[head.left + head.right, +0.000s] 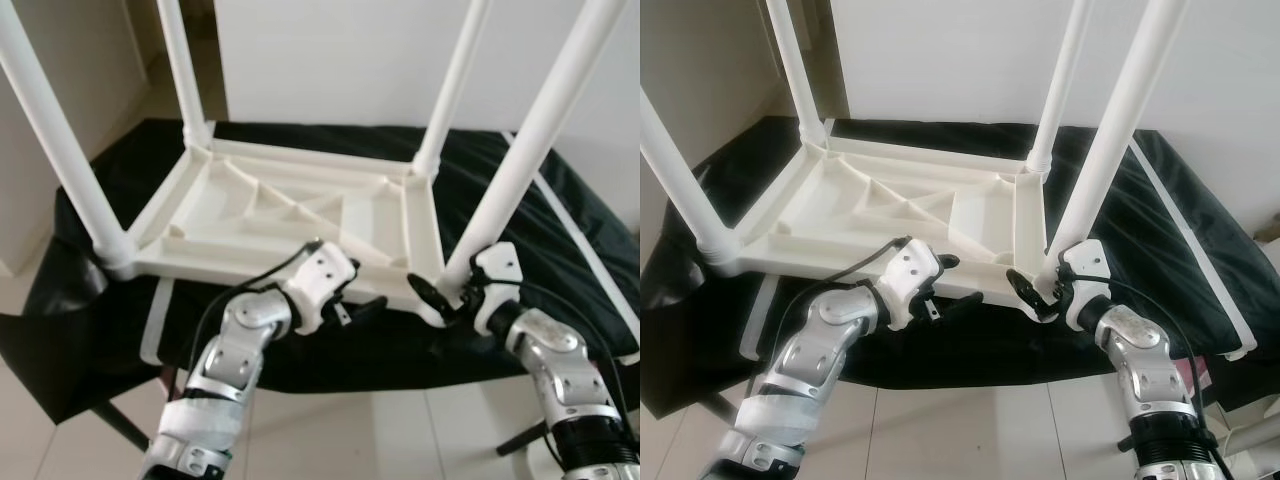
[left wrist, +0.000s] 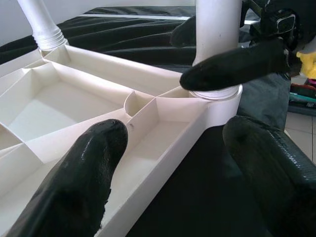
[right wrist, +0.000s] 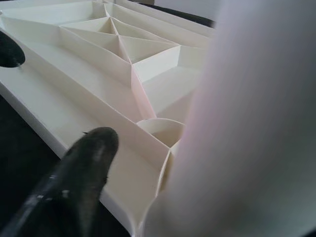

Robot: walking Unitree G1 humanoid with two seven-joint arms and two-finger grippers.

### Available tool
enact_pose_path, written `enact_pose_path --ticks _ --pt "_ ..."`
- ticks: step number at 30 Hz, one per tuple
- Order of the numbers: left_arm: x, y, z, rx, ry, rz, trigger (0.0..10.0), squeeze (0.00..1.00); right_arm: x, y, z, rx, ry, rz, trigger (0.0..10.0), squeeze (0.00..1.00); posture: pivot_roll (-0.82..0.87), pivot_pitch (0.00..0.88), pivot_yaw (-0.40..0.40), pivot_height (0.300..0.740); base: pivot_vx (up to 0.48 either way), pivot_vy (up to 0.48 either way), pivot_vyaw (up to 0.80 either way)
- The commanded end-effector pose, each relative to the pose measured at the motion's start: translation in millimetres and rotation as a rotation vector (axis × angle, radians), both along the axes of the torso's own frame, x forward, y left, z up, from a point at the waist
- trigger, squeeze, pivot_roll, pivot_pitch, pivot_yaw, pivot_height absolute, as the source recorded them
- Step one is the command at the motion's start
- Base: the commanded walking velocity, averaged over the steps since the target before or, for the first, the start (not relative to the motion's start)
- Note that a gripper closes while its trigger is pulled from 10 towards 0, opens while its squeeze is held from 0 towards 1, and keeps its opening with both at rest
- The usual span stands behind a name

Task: Building children table

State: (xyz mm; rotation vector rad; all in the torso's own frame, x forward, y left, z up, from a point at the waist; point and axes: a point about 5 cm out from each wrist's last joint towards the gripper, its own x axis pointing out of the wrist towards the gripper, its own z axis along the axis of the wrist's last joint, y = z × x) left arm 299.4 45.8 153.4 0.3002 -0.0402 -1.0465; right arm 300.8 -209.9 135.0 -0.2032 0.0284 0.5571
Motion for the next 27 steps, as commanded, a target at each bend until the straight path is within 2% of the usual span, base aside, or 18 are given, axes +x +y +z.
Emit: enact_pose_path --ticks 1,9,10,19,22,27 --pt "3.1 -0.5 2.0 -0.007 -0.021 0.044 10.0 0.00 -0.1 1.9 -5.0 -0.009 0.027 0.039 0.0 0.00 -0.05 0.000 -0.030 0.740 0.000 0.000 0.00" --pt "4.2 -1.0 4.4 -0.005 -0.029 0.043 10.0 0.00 -3.5 2.2 -12.2 0.010 0.054 0.046 0.0 0.00 -0.05 0.000 -0.025 0.740 0.000 0.000 0.00" --pt "4.3 -0.7 4.5 -0.004 -0.030 0.042 10.0 0.00 -4.3 3.0 -13.7 0.021 0.059 0.034 10.0 0.00 -0.05 0.000 -0.023 0.740 0.000 0.000 0.00" --pt "5.0 0.2 5.6 -0.005 -0.030 0.045 10.0 0.00 -7.7 6.8 -19.6 0.054 0.063 -0.067 10.0 0.00 -0.05 0.000 -0.022 0.740 0.000 0.000 0.00" --pt "4.4 -0.7 4.9 -0.007 -0.028 0.043 10.0 0.00 -6.7 3.8 -20.3 0.002 0.047 -0.139 10.0 0.00 -0.05 0.000 -0.019 0.740 0.000 0.000 0.00" --pt "2.0 -1.3 3.9 -0.007 -0.023 0.035 10.0 0.00 -9.5 5.6 -17.2 0.030 0.037 -0.248 10.0 0.00 -0.06 0.000 -0.016 0.740 0.000 0.000 0.00"
